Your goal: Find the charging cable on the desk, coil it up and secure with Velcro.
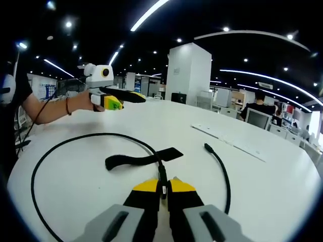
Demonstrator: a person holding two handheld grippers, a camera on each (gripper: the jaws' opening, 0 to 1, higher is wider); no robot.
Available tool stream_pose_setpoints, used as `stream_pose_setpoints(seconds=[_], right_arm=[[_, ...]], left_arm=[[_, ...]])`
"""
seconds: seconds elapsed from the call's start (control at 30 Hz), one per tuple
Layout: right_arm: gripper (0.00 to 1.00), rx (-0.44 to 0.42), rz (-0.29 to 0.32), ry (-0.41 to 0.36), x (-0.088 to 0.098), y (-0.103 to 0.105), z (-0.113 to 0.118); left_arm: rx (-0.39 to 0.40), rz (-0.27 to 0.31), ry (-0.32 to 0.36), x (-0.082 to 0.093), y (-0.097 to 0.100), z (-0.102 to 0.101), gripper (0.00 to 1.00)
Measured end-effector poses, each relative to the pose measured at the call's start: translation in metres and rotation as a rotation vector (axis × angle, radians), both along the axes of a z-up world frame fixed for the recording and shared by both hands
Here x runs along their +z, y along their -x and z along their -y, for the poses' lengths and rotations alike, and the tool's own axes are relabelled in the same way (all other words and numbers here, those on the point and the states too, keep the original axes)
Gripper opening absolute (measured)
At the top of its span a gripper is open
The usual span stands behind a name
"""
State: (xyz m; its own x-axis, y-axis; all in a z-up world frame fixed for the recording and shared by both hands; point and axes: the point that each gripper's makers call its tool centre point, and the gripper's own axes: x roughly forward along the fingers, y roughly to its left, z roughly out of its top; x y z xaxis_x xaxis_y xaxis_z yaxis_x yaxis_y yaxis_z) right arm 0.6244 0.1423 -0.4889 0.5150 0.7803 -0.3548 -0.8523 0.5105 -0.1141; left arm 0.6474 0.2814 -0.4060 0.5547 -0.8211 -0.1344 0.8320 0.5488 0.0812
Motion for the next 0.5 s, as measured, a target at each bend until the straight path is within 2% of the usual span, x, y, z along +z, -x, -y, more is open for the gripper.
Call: stream_pose_setpoints(seconds=[0.3, 0.5], right_arm=[[0.08, 0.001, 0.002, 0.002, -0.001, 0.0, 0.0], [0.08, 0.0, 0.002, 0.001, -0.001, 0.0, 0.0]], left_arm=[[-0.053, 0.006, -0.065, 0.008, -0.014, 0.01, 0.47], [-0.081, 0.014, -0.083, 0.013, -0.021, 0.02, 0.47]])
